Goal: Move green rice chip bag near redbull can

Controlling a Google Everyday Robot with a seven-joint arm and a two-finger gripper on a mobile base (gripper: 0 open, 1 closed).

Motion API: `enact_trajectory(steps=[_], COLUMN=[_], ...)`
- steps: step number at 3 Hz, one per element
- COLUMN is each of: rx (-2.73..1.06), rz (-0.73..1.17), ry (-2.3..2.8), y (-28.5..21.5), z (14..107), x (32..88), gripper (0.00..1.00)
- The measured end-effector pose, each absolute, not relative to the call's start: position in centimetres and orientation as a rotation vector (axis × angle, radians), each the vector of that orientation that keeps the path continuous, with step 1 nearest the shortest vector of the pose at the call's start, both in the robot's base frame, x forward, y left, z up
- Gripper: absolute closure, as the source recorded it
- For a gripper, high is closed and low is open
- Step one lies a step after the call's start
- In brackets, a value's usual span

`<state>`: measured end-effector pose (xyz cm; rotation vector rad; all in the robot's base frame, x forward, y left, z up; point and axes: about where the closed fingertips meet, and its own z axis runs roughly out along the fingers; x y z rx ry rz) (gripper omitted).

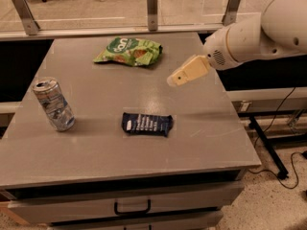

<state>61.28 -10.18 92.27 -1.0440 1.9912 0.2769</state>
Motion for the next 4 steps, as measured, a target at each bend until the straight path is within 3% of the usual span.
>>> enact_trajectory(steps=[2,3,4], rx=[-1.017,-1.008,-1.008], rz=[0.240,0.236,0.236], ry=[2.006,1.976,1.976], y=[-8.7,-6.3,-6.3], z=[93.4,99.8,99.8], x=[60.3,54.3,54.3], gripper=[0.00,0.00,0.00])
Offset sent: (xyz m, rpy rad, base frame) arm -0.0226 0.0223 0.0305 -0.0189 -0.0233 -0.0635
